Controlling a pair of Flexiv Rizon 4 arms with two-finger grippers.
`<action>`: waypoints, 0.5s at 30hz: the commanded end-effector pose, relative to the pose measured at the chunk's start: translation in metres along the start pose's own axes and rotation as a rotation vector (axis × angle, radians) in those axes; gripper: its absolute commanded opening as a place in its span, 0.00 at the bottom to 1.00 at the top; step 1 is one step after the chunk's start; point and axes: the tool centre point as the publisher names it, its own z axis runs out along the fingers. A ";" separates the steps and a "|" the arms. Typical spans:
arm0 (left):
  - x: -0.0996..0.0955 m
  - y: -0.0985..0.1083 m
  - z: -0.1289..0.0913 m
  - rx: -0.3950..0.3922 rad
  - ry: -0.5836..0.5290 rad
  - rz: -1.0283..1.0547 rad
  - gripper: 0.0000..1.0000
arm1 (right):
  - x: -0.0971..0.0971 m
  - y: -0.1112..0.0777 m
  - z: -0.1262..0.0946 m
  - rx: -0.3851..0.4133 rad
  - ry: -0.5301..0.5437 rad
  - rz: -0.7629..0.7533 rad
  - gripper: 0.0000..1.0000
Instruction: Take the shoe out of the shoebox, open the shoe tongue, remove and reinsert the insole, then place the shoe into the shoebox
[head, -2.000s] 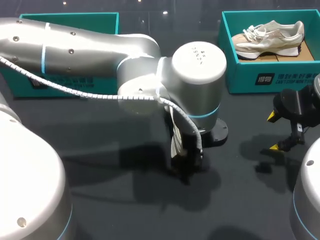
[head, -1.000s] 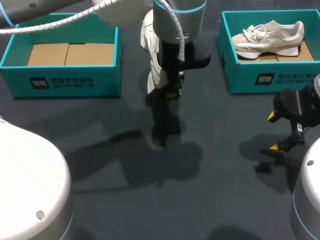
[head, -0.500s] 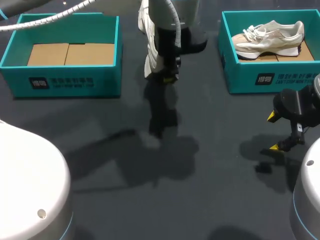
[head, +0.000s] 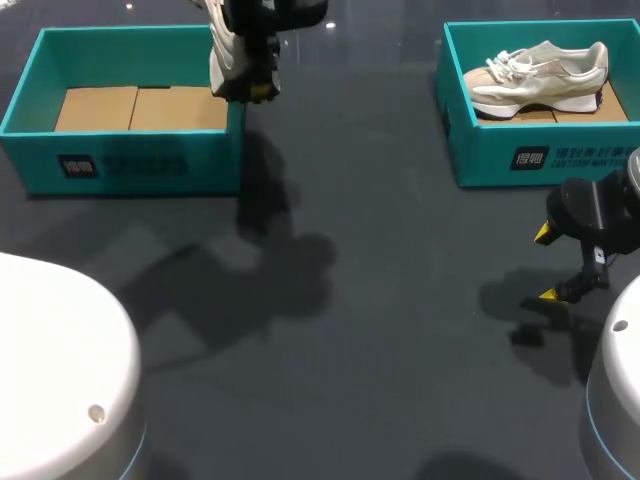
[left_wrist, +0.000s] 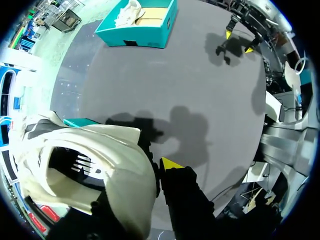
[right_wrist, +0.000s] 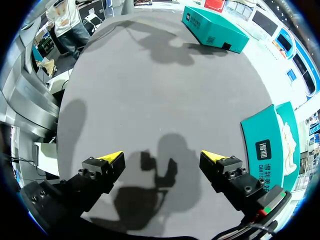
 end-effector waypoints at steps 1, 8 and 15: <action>0.002 0.005 0.000 0.010 -0.004 0.001 0.00 | 0.002 0.000 -0.001 0.002 -0.003 0.000 1.00; -0.014 0.008 0.005 0.006 -0.017 0.036 0.00 | 0.002 0.000 -0.001 0.002 -0.003 0.000 1.00; -0.105 0.042 0.015 -0.031 -0.062 0.033 0.00 | 0.002 0.000 -0.001 0.002 -0.003 0.000 1.00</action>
